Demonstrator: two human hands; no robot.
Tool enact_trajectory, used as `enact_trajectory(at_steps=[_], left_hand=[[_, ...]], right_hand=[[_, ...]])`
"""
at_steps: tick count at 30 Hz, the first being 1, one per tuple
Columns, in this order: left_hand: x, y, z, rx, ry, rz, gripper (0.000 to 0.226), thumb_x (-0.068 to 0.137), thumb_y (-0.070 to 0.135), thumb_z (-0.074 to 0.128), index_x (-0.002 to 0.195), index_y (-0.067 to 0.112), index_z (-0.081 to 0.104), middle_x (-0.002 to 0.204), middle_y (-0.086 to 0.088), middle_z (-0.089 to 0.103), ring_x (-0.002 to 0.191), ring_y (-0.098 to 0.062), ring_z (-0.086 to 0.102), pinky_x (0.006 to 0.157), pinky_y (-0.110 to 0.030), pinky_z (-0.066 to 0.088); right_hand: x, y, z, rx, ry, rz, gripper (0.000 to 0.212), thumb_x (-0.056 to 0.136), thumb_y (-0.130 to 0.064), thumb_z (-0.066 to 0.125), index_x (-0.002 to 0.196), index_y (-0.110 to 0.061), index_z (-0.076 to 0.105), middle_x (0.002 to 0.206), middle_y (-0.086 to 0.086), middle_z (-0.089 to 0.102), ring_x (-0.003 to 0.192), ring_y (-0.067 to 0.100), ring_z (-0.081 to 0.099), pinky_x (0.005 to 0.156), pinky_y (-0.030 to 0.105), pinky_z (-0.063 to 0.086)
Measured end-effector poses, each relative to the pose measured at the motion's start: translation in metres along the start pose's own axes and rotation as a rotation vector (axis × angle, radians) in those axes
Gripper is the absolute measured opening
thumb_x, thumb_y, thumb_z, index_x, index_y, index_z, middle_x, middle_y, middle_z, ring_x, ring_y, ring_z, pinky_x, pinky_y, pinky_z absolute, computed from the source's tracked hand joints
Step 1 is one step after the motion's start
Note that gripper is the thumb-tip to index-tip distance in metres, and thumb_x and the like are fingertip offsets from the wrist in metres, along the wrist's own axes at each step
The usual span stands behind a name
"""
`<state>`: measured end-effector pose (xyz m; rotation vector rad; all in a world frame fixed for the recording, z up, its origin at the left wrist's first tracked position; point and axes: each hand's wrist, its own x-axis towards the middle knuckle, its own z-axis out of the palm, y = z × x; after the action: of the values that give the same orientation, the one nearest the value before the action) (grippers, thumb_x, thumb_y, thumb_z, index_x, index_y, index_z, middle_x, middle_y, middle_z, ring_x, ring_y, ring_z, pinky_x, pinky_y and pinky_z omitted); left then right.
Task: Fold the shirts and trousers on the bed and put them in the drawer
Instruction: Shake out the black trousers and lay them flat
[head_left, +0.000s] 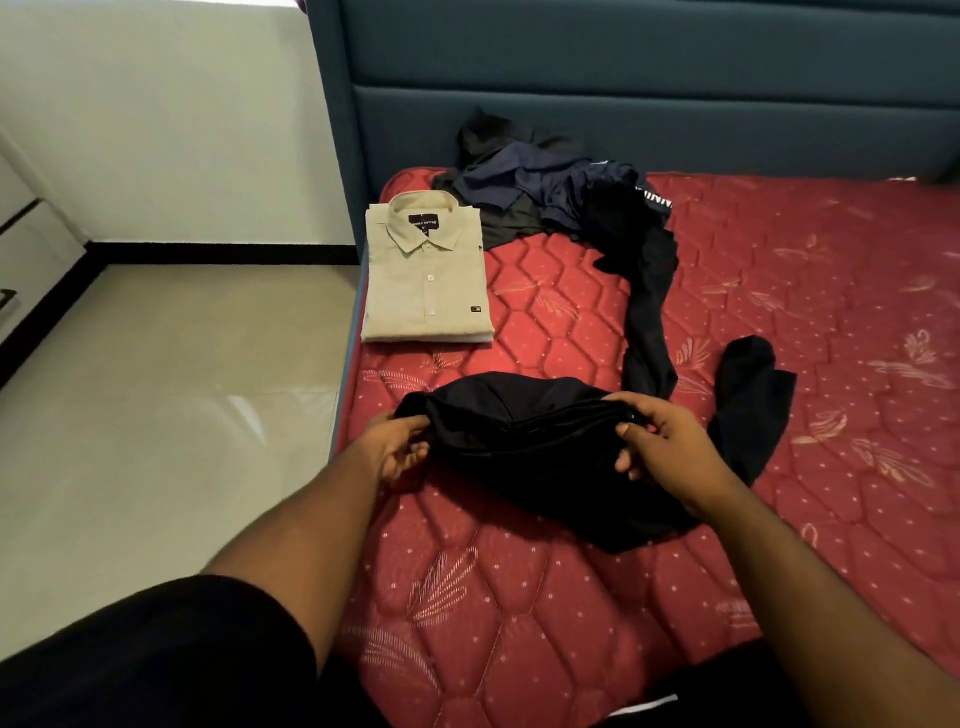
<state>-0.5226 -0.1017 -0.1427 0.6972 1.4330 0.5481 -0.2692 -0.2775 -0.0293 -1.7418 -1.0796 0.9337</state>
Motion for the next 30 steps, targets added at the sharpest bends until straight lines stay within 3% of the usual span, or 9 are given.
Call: enact_trajectory(at_steps=[6, 8, 12, 15, 18, 21, 23, 25, 30], left_hand=[[0.006, 0.007, 0.022, 0.182, 0.103, 0.044, 0.027, 0.09, -0.002, 0.059, 0.095, 0.017, 0.041, 0.074, -0.01, 0.053, 0.055, -0.021, 0.049, 0.046, -0.028, 0.041], [0.01, 0.001, 0.024, 0.18, 0.091, 0.137, 0.025, 0.088, -0.009, 0.054, 0.095, 0.013, 0.046, 0.083, -0.015, 0.057, 0.056, -0.021, 0.05, 0.038, -0.026, 0.043], [0.003, 0.028, 0.02, 0.239, 0.113, 0.334, 0.042, 0.074, -0.014, 0.071, 0.108, 0.001, 0.052, 0.094, -0.018, 0.059, 0.07, -0.022, 0.055, 0.047, -0.025, 0.046], [-0.019, 0.102, 0.016, 0.437, 0.026, 0.425, 0.022, 0.079, -0.01, 0.068, 0.096, 0.003, 0.061, 0.079, -0.019, 0.06, 0.054, -0.02, 0.052, 0.036, -0.019, 0.039], [-0.072, 0.21, 0.005, 0.611, 0.17, 0.732, 0.016, 0.081, -0.005, 0.064, 0.09, 0.008, 0.069, 0.072, -0.015, 0.06, 0.049, -0.022, 0.058, 0.042, -0.021, 0.045], [-0.15, 0.284, 0.002, 0.696, 0.481, 1.275, 0.049, 0.076, -0.005, 0.058, 0.117, 0.02, 0.065, 0.112, -0.008, 0.058, 0.085, -0.022, 0.059, 0.079, -0.032, 0.048], [-0.194, 0.308, 0.002, 1.147, 0.327, 1.23, 0.042, 0.081, -0.005, 0.05, 0.114, 0.015, 0.065, 0.106, -0.009, 0.062, 0.083, -0.022, 0.063, 0.07, -0.031, 0.049], [-0.231, 0.328, -0.006, 1.408, 0.106, 0.891, 0.038, 0.084, -0.008, 0.037, 0.104, 0.007, 0.067, 0.092, -0.017, 0.07, 0.07, -0.029, 0.071, 0.055, -0.033, 0.055], [-0.312, 0.368, -0.043, 0.727, -0.237, 1.023, 0.034, 0.087, -0.012, 0.057, 0.103, 0.018, 0.061, 0.086, -0.013, 0.069, 0.06, -0.025, 0.069, 0.046, -0.029, 0.055]], right_hand=[[0.005, 0.005, 0.002, 0.203, 0.024, 0.028, 0.036, 0.092, 0.018, 0.041, 0.111, -0.007, 0.06, 0.087, 0.011, 0.063, 0.067, 0.014, 0.07, 0.066, 0.022, 0.058], [0.006, 0.006, 0.0, 0.224, 0.065, 0.004, 0.039, 0.089, 0.019, 0.047, 0.109, -0.011, 0.06, 0.089, 0.006, 0.063, 0.068, 0.012, 0.068, 0.069, 0.021, 0.058], [0.02, -0.002, -0.012, 0.04, 0.106, -0.034, 0.038, 0.08, 0.016, 0.065, 0.109, -0.008, 0.063, 0.082, 0.01, 0.065, 0.06, 0.007, 0.065, 0.062, 0.019, 0.056], [0.049, -0.032, -0.04, 0.076, 0.175, -0.032, 0.028, 0.084, 0.016, 0.059, 0.107, 0.001, 0.057, 0.073, 0.016, 0.059, 0.046, 0.008, 0.062, 0.051, 0.022, 0.056], [0.07, -0.1, -0.081, 0.159, 0.306, -0.187, 0.023, 0.09, 0.011, 0.056, 0.109, -0.001, 0.053, 0.078, 0.016, 0.059, 0.045, 0.01, 0.064, 0.052, 0.024, 0.058], [0.077, -0.178, -0.114, 0.194, 0.421, -0.396, 0.017, 0.091, 0.008, 0.057, 0.102, -0.006, 0.056, 0.083, 0.009, 0.061, 0.052, 0.01, 0.066, 0.059, 0.024, 0.059], [0.073, -0.222, -0.131, 0.143, 0.367, -0.436, 0.019, 0.09, 0.007, 0.058, 0.106, -0.003, 0.056, 0.085, 0.015, 0.061, 0.05, 0.012, 0.066, 0.056, 0.026, 0.059], [0.065, -0.257, -0.144, 0.053, 0.296, -0.446, 0.021, 0.089, 0.008, 0.059, 0.107, -0.001, 0.056, 0.086, 0.022, 0.059, 0.047, 0.014, 0.065, 0.053, 0.028, 0.059], [0.032, -0.315, -0.163, 0.101, 0.345, -0.498, 0.023, 0.088, 0.007, 0.061, 0.11, 0.004, 0.056, 0.083, 0.022, 0.06, 0.048, 0.019, 0.067, 0.051, 0.033, 0.059]])
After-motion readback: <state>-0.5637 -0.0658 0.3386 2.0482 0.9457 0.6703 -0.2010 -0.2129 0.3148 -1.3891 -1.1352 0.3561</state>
